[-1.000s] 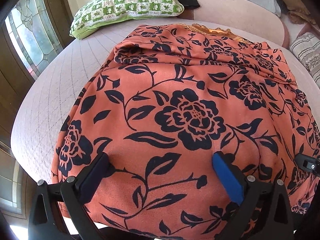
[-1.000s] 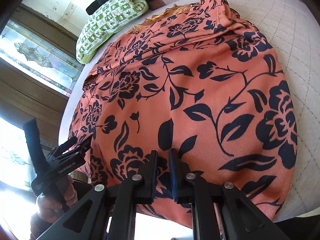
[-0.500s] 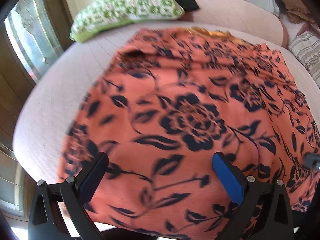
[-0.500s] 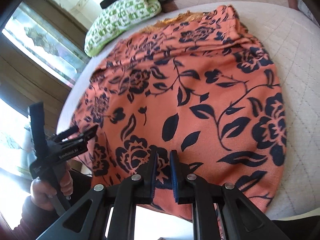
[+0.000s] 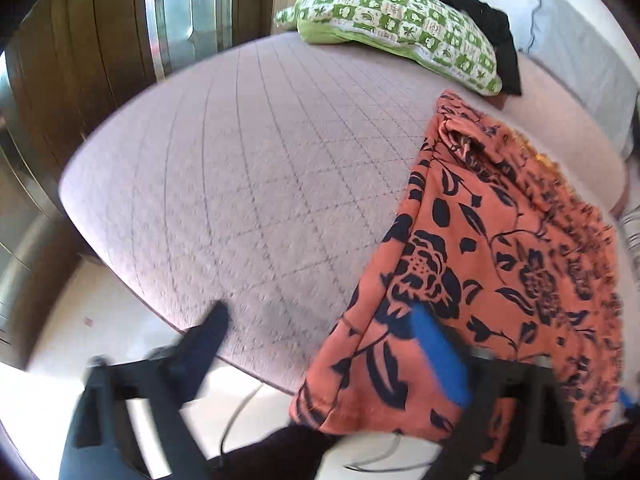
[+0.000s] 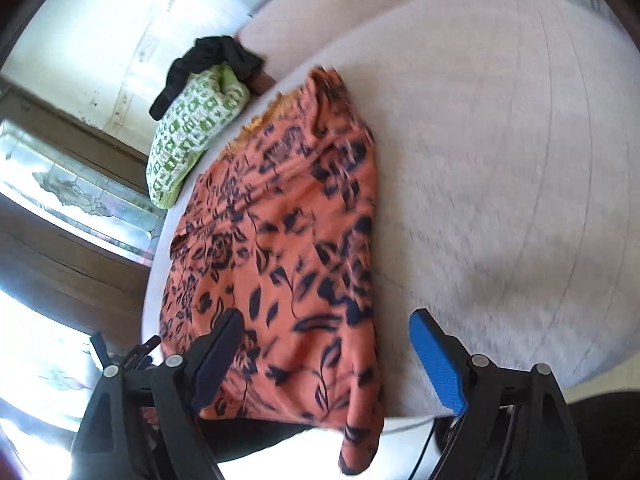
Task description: Fold small clothes
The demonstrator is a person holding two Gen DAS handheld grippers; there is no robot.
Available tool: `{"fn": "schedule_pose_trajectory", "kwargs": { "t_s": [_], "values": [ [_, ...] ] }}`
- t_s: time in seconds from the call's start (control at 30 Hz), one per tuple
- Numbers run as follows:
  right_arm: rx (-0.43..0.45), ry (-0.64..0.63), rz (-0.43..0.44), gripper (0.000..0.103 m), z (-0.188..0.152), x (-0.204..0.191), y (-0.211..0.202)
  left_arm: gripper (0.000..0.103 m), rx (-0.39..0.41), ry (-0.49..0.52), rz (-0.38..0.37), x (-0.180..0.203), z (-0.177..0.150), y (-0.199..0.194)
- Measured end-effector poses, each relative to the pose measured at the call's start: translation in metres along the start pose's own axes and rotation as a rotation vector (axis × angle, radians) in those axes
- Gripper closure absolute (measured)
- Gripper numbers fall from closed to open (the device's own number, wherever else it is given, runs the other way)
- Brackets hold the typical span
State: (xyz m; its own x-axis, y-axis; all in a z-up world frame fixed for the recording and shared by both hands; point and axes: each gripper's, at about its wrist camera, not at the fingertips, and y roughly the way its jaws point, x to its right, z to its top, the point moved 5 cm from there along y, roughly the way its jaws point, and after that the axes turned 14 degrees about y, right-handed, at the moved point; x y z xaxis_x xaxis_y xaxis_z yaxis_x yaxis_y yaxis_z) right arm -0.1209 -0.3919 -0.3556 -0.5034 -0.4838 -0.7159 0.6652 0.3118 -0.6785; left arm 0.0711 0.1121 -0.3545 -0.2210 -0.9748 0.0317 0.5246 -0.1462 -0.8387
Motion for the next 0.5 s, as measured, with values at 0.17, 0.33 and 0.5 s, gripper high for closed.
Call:
{"fn": "schedule_pose_trajectory", "kwargs": {
  "t_s": [0.17, 0.33, 0.5],
  "values": [
    [-0.09, -0.007, -0.043, 0.022, -0.018, 0.004, 0.02, 0.045, -0.043, -0.04, -0.157, 0.006, -0.009, 0.007],
    [-0.163, 0.006, -0.071, 0.022, -0.042, 0.005, 0.023, 0.033, -0.064, 0.036, -0.138, 0.023, -0.008, 0.011],
    [-0.237, 0.067, -0.112, 0.031, -0.066, 0.02, 0.033, 0.033, -0.081, 0.073, -0.177, 0.031, -0.012, 0.011]
  ]
}}
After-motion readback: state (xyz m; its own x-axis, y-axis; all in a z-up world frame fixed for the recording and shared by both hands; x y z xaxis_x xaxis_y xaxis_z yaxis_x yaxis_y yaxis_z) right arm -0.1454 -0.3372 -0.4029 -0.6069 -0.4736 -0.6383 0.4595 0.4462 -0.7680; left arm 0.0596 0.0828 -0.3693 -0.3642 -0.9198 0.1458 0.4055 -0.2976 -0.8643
